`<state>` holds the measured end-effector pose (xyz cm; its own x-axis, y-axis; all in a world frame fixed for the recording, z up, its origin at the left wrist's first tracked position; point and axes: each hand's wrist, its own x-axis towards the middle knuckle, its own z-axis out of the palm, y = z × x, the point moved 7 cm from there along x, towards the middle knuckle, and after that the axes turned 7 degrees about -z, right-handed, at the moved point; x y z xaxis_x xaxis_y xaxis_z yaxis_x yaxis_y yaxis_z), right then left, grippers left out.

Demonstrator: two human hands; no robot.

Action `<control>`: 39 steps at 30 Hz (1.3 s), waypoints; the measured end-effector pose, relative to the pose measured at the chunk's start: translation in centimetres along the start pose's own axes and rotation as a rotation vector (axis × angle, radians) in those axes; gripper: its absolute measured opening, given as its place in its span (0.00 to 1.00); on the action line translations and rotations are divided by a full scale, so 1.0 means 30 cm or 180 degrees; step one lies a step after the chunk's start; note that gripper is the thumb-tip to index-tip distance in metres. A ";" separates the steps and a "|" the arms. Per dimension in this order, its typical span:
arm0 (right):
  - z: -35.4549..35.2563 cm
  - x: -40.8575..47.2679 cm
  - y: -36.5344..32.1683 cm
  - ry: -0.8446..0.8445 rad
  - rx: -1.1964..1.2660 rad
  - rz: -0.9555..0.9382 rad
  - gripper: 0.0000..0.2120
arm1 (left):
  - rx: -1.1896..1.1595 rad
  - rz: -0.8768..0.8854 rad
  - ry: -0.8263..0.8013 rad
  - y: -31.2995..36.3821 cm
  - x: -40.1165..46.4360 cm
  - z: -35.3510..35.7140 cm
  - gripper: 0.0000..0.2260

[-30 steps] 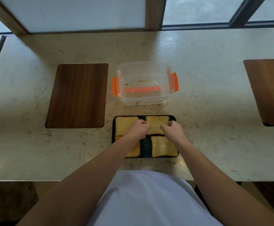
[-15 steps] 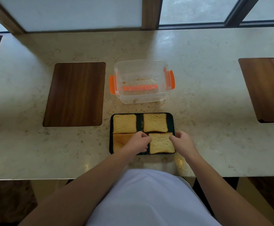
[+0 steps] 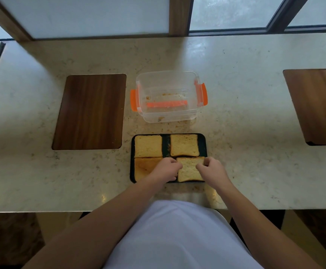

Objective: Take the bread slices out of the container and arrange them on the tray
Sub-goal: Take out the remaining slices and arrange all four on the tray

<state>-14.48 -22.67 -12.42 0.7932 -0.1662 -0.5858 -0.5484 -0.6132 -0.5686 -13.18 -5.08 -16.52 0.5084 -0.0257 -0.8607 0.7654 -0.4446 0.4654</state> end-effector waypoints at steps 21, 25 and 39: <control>0.048 0.030 -0.023 -0.0333 0.0462 -0.0063 0.24 | 0.0087 -0.0173 -0.0060 -0.028 0.030 -0.100 0.21; 0.039 0.047 -0.017 -0.0304 0.0522 0.0003 0.24 | 0.0079 -0.0142 -0.0029 -0.013 0.023 -0.104 0.21; 0.022 0.083 -0.065 -0.0238 0.0519 -0.0035 0.30 | -0.0036 0.0067 0.0056 0.096 0.022 -0.085 0.26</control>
<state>-11.61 -21.38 -13.14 0.7809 -0.0987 -0.6168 -0.5802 -0.4804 -0.6577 -9.63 -4.08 -15.21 0.5313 -0.0190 -0.8470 0.7588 -0.4340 0.4857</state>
